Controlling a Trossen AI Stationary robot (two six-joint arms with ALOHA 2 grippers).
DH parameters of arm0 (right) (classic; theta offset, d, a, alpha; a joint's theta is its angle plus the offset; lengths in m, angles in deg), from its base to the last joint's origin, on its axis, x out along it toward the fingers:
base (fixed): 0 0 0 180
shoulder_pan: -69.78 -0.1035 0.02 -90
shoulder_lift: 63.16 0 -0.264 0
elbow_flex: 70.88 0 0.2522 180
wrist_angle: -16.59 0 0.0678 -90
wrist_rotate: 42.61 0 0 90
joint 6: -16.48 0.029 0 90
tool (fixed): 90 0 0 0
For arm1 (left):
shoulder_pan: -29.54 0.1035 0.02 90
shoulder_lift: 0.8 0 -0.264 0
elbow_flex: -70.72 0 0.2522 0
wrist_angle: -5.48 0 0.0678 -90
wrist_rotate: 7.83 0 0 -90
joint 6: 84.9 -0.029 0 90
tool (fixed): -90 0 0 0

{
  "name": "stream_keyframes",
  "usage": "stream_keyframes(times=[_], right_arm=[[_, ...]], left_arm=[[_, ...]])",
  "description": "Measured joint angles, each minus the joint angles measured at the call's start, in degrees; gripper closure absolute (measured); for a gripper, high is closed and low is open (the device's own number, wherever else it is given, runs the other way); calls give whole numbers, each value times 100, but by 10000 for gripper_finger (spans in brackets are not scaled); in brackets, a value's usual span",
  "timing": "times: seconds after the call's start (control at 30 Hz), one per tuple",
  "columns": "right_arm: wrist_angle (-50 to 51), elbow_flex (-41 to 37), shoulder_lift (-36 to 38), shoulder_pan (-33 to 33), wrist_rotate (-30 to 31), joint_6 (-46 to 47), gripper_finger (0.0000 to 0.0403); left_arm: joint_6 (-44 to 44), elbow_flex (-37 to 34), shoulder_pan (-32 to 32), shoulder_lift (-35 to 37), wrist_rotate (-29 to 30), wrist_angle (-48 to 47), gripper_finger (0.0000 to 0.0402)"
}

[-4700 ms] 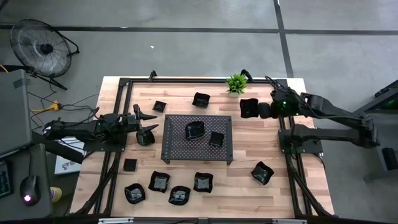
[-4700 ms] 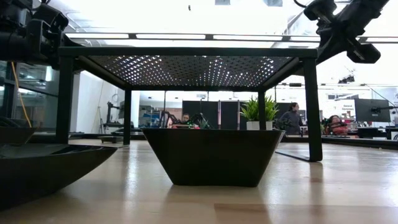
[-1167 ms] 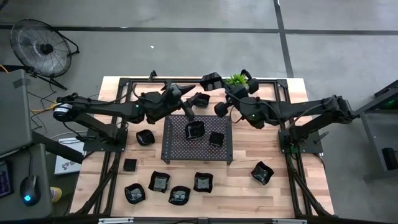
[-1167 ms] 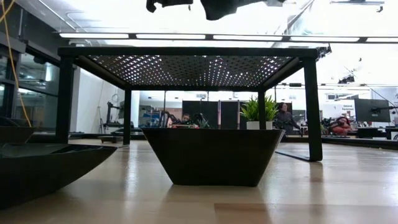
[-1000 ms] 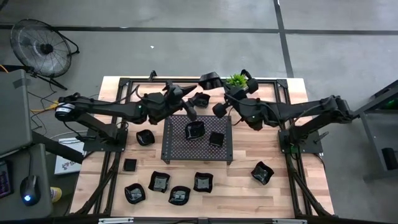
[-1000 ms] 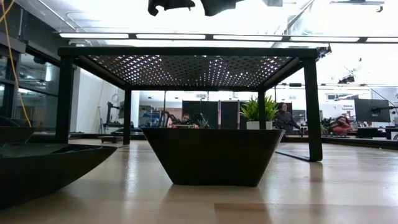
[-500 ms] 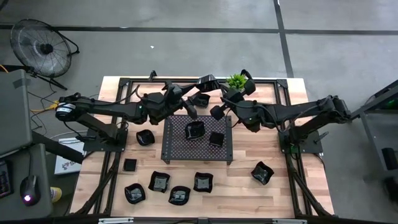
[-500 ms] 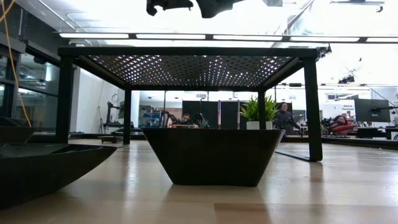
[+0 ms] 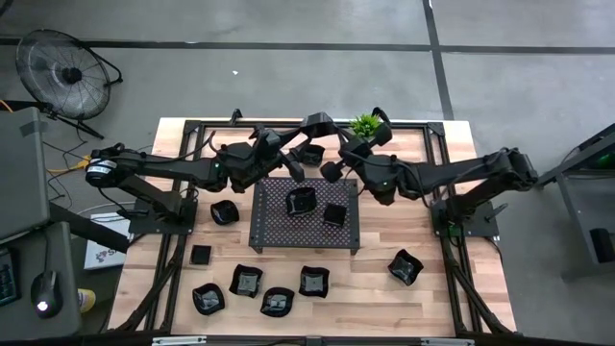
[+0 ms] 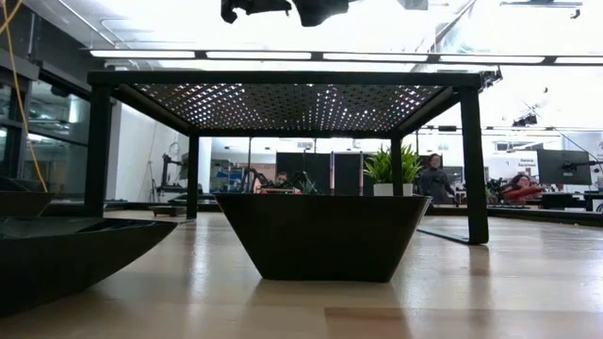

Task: Pick & Place Mini shaped plates
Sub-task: Put the distorted square plate on the shelf

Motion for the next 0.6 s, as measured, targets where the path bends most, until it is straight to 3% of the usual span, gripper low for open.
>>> stream_keyframes(times=[0.17, 0.6], right_arm=[[-336, -2, -149, 0, 397, -263, 403], [-836, -2, -199, 0, 374, -646, 403]], left_arm=[[0, 0, -2, 0, 170, 4, 218], [26, 0, -2, 1, 568, 108, 218]])
